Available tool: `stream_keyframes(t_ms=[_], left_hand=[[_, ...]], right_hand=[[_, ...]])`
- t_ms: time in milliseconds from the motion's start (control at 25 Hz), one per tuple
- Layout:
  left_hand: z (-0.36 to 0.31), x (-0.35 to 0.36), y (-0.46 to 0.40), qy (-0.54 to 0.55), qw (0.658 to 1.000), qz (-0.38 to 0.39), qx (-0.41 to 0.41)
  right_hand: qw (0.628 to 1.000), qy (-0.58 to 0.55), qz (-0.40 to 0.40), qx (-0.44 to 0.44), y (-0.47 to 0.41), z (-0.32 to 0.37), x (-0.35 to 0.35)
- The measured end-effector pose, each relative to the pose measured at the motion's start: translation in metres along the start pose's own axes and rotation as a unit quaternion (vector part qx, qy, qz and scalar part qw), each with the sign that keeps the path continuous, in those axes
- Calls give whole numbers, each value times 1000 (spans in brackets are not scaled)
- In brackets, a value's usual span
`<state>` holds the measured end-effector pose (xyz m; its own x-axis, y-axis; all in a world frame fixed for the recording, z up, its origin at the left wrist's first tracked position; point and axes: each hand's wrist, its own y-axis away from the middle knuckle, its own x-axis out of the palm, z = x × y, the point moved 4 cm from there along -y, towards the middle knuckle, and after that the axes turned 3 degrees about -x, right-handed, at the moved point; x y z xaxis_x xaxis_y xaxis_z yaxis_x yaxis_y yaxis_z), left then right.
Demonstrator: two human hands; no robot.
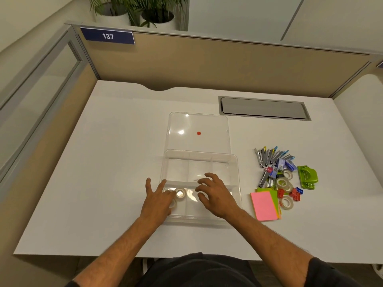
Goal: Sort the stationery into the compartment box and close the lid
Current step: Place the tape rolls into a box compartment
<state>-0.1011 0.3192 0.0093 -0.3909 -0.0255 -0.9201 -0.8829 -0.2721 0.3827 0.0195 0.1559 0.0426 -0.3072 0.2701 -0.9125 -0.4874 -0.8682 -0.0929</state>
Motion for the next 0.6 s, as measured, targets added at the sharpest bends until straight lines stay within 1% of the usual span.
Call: stream_keyframes(t_ms=[120, 280, 360, 440, 600], left_hand=[[-2, -5, 1, 14, 1000, -3, -7], [-22, -20, 4, 127, 990, -65, -12], [-29, -24, 6, 203, 974, -97, -22], [-45, -29, 7, 276, 954, -113, -14], [-83, -40, 5, 359, 924, -131, 26]], right_hand=[[1000, -6, 2, 11, 8, -5, -2], [999, -17, -7, 36, 27, -17, -9], [998, -30, 1, 51, 32, -20, -8], [997, -40, 2, 72, 43, -26, -11], [990, -63, -20, 124, 73, -55, -24]])
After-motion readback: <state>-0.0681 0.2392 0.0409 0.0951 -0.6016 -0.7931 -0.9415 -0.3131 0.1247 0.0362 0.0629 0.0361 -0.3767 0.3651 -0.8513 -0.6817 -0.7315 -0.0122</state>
